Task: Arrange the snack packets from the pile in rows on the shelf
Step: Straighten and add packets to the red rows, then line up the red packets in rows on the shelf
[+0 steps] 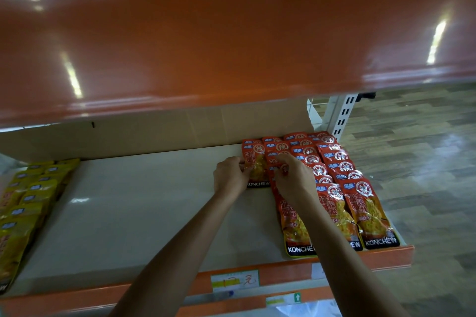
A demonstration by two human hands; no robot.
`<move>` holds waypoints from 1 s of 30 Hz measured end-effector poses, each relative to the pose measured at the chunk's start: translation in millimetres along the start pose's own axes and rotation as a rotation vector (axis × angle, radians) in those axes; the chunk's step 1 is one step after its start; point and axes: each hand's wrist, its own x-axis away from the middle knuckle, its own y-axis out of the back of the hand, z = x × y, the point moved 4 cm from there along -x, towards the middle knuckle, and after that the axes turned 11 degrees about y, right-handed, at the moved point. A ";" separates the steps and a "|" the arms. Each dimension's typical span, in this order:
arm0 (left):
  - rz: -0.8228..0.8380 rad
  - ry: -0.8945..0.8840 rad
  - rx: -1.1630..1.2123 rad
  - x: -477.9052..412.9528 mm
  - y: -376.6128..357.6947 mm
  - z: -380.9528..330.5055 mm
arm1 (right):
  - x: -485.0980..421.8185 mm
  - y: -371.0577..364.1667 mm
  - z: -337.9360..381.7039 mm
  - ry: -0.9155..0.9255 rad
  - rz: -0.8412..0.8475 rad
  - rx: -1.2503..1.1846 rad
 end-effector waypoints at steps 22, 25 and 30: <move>-0.280 -0.185 -0.200 45.9 90.3 89.5 | 21.7 -92.5 112.7 0.285 0.128 0.034; -0.361 -0.149 -0.216 57.7 129.4 136.0 | 38.8 -128.6 154.1 0.365 0.140 0.021; -0.487 -0.078 -0.200 81.1 201.1 219.2 | 79.8 -186.9 234.8 0.456 0.174 -0.052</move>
